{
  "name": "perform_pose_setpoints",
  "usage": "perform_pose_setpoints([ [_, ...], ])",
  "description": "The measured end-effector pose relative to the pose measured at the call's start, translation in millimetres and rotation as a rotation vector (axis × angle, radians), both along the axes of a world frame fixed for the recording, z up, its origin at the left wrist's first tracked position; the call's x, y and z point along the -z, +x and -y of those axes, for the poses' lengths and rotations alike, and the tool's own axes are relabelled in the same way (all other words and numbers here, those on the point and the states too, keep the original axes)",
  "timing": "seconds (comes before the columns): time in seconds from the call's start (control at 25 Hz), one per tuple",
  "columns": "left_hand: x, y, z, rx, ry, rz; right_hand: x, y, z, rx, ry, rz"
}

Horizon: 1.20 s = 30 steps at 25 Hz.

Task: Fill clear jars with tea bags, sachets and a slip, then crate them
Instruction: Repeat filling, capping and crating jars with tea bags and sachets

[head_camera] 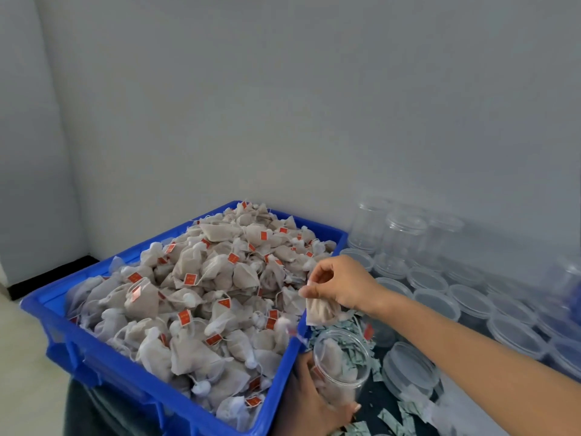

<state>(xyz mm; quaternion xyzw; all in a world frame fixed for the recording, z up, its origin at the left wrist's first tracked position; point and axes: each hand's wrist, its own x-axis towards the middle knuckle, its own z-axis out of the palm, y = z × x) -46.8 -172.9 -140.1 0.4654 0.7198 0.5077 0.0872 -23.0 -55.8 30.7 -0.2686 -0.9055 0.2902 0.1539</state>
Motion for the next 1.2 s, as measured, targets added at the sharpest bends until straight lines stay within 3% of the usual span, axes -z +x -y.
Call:
perform_pose_setpoints([
  [0.04, 9.7, -3.0, -1.2, -0.089, -0.009, -0.077, -5.0, 5.7, 1.7, 0.014, 0.001, -0.029],
  [0.12, 3.3, -5.1, 5.3, -0.014, -0.054, -0.081, -12.6, 17.2, 3.7, 0.026, -0.009, -0.063],
  [0.24, 6.6, -1.7, 1.4, 0.043, -0.082, 0.031, -14.4, 35.5, 7.4, 0.026, -0.006, -0.033],
  [0.36, 8.6, -1.8, -2.9, 0.024, -0.107, 0.079, -4.5, 51.7, 11.6, 0.015, 0.027, 0.095],
  [0.48, 12.9, -0.9, -6.0, -0.078, -0.066, -0.017, 13.2, 64.4, 9.1, 0.012, 0.079, 0.228],
  [0.64, 1.0, 1.8, 1.1, 0.017, -0.168, 0.001, 47.8, 75.9, -15.3, 0.18, 0.111, 0.291],
  [0.8, 1.3, -0.9, -0.2, 0.024, -0.134, 0.027, 103.6, 75.6, -19.6, 0.056, 0.041, 0.521],
  [0.96, 7.4, -9.7, -3.8, 0.179, -0.192, 0.208, 131.9, 76.0, -20.0, 0.09, 0.046, 0.399],
  [1.08, 4.1, 0.7, -4.1, 0.006, -0.145, 0.058, 132.6, 81.1, -17.8, 0.115, 0.158, 0.386],
  [1.2, 6.6, 2.1, -6.3, -0.011, -0.139, 0.007, 119.7, 90.6, -11.5, 0.246, 0.25, 0.242],
])
